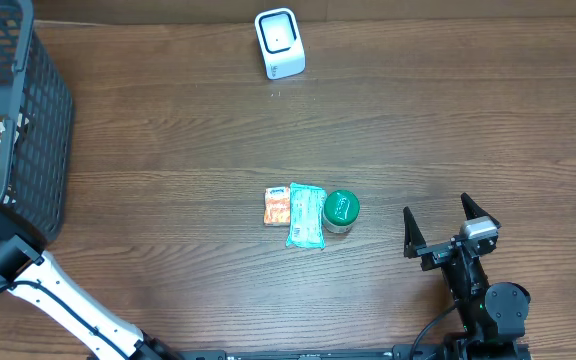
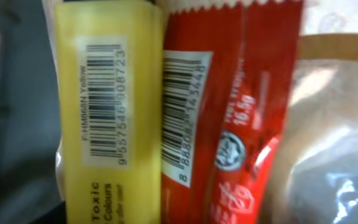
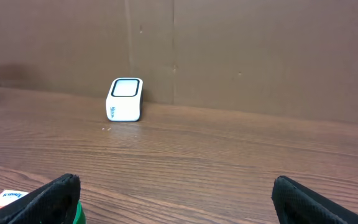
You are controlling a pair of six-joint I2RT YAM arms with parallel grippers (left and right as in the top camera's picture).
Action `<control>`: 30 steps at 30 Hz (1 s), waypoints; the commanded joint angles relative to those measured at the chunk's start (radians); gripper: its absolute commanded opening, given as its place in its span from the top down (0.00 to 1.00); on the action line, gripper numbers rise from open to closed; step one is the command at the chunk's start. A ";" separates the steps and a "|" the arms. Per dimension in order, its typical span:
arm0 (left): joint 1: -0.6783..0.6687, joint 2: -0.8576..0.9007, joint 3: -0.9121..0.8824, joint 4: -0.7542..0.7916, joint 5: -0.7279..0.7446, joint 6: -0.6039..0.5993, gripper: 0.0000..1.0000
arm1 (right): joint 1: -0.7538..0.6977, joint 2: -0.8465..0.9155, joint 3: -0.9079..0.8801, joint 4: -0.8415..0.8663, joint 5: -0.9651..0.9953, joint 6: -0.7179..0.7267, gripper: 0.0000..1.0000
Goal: Scan the item barcode
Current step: 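Grasp the bag of yellow and red snack bars with left gripper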
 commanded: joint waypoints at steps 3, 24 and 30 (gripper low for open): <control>-0.014 0.074 -0.019 -0.033 0.000 -0.025 0.53 | 0.003 -0.010 -0.011 0.004 0.000 -0.005 0.00; -0.022 -0.276 -0.009 -0.005 0.145 -0.240 0.86 | 0.003 -0.010 -0.011 0.004 0.000 -0.005 0.00; -0.055 -0.490 -0.009 0.021 0.092 -0.347 0.85 | 0.003 -0.010 -0.011 0.004 0.000 -0.005 0.00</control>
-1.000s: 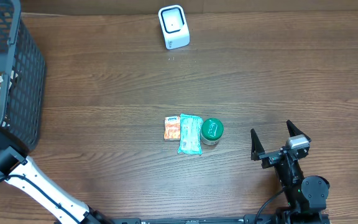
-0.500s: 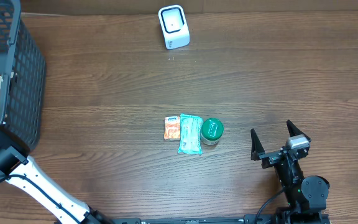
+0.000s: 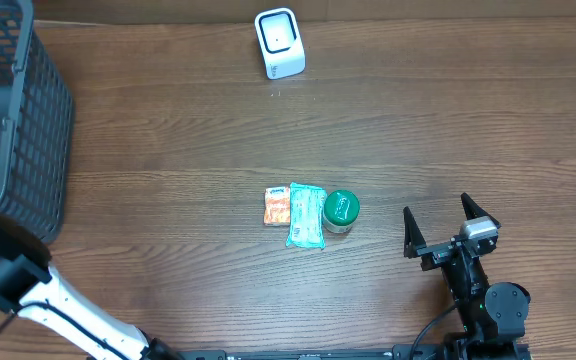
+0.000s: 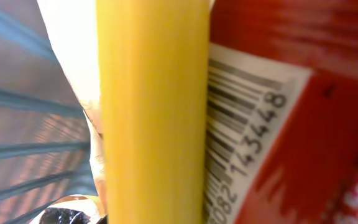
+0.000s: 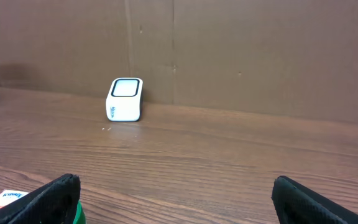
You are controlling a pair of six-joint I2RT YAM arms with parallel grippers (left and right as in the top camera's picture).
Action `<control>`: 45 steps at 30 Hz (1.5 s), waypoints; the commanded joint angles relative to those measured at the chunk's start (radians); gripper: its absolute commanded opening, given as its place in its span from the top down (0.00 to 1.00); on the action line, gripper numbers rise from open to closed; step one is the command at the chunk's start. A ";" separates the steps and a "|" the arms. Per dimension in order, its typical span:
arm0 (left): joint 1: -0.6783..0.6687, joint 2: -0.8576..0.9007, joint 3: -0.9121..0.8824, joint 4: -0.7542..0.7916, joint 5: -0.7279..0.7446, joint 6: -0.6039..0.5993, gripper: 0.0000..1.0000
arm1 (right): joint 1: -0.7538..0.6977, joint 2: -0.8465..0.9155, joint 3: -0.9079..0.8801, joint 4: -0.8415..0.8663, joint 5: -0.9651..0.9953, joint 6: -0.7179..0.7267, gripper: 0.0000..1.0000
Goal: Scan the item barcode
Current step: 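Grasp the bag of yellow and red snack bars with left gripper, then carry the snack bag out and lower it left of the tissue pack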
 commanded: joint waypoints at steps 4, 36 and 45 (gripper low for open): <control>-0.056 -0.284 0.008 0.005 -0.013 -0.174 0.84 | 0.003 -0.010 -0.011 0.003 0.000 -0.005 0.00; -1.015 -0.463 -0.876 0.077 -0.229 -0.578 0.89 | 0.003 -0.010 -0.011 0.003 0.000 -0.005 0.00; -1.082 -0.462 -1.205 0.426 -0.321 -0.640 0.85 | 0.003 -0.010 -0.011 0.003 0.000 -0.005 0.00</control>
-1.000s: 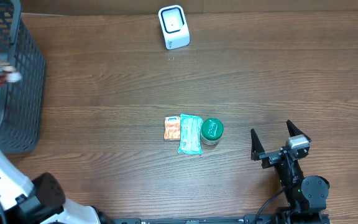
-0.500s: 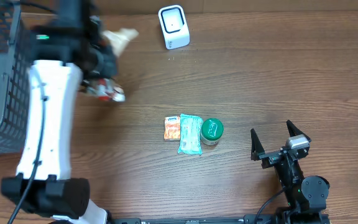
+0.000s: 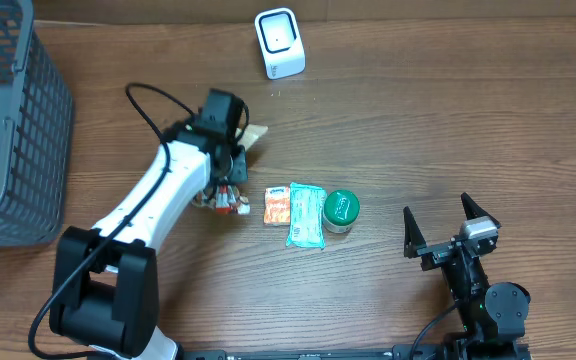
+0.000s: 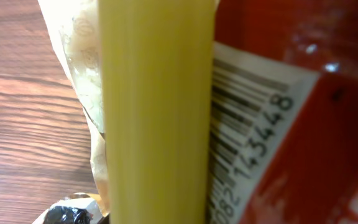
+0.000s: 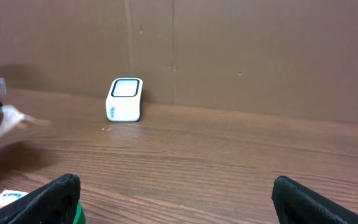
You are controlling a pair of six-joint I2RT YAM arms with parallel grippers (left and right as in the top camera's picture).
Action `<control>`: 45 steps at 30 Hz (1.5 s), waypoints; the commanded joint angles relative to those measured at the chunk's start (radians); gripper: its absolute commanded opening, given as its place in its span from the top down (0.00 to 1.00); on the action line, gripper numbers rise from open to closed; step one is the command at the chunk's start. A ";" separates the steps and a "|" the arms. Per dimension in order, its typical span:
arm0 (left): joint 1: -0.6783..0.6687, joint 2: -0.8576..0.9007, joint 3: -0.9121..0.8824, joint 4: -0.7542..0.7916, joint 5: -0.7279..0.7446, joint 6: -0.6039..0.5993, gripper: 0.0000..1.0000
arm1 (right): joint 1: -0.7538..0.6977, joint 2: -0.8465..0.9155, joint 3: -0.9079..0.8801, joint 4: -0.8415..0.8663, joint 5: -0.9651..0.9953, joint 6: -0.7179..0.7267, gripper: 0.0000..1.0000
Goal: Scan the item barcode
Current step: 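Carry the snack bag out and lower it left of the tissue pack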
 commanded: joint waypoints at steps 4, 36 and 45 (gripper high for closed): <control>-0.018 -0.008 -0.152 0.154 -0.042 -0.036 0.74 | 0.003 -0.009 -0.011 0.003 0.000 -0.005 0.00; 0.009 -0.016 0.168 -0.211 -0.113 0.093 0.61 | 0.003 -0.009 -0.011 0.003 0.000 -0.005 0.00; 0.116 -0.014 0.072 -0.199 -0.178 0.084 0.75 | 0.003 -0.009 -0.011 0.003 0.000 -0.005 0.00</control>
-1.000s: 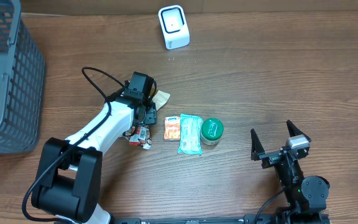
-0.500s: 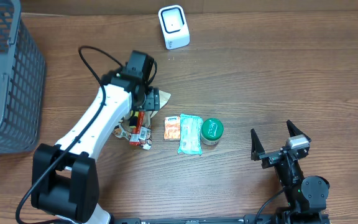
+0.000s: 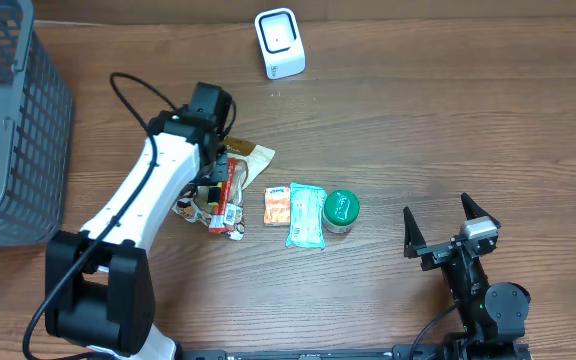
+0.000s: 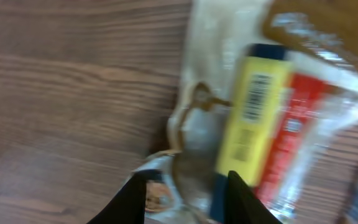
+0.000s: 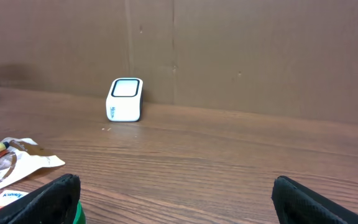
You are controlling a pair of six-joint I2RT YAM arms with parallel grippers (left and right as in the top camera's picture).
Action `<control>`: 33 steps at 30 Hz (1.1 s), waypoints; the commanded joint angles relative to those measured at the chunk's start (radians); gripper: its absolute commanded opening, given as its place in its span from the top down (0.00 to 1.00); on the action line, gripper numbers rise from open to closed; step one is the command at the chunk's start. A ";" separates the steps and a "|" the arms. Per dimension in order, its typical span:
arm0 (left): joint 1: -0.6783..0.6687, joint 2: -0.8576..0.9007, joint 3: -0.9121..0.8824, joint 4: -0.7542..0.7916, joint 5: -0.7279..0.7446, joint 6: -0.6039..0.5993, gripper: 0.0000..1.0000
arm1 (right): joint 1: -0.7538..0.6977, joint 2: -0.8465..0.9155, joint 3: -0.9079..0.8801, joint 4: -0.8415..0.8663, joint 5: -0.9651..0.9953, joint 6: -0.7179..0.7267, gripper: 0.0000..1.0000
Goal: Scan the item barcode
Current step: 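Carry the snack bag out and lower it left of the tissue pack, then open the left gripper and retract it beside the basket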
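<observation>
A clear bag (image 3: pixel 230 178) holding a yellow box (image 4: pixel 253 118) with a barcode label and a red packet (image 4: pixel 291 134) lies on the table, left of the other items. My left gripper (image 4: pixel 185 186) hovers just over the bag's near end, open, with crumpled wrapper showing between its black fingers (image 4: pixel 135 196). In the overhead view the left gripper (image 3: pixel 211 165) is right above this pile. The white scanner (image 3: pixel 280 42) stands at the back edge, also seen as the scanner (image 5: pixel 125 99) in the right wrist view. My right gripper (image 3: pixel 435 205) rests open at the front right, empty.
An orange packet (image 3: pixel 278 206), a teal packet (image 3: pixel 306 215) and a green can (image 3: pixel 341 211) lie side by side mid-table. A dark mesh basket (image 3: pixel 18 140) stands at the left edge. A brown board wall (image 5: pixel 229 50) rises behind the scanner.
The bag with the yellow box and red packet was held tight against the left wrist camera; it now lies on the table and the left gripper is open above it. The right arm has not moved.
The left gripper was in the basket over the yellow box and red packet. Then it was pressed close on them, still inside the basket. Later it held them over the table near the mid-table items. Now they lie there, let go.
</observation>
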 commanded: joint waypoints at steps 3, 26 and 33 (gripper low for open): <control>0.103 -0.013 -0.062 0.023 -0.042 0.008 0.74 | 0.003 -0.009 -0.011 0.004 0.000 -0.005 0.00; 0.148 -0.013 -0.269 0.232 0.205 0.079 0.72 | 0.003 -0.009 -0.011 0.004 0.000 -0.005 0.00; 0.159 -0.017 -0.226 0.187 0.121 0.087 0.73 | 0.003 -0.009 -0.011 0.004 0.000 -0.005 0.00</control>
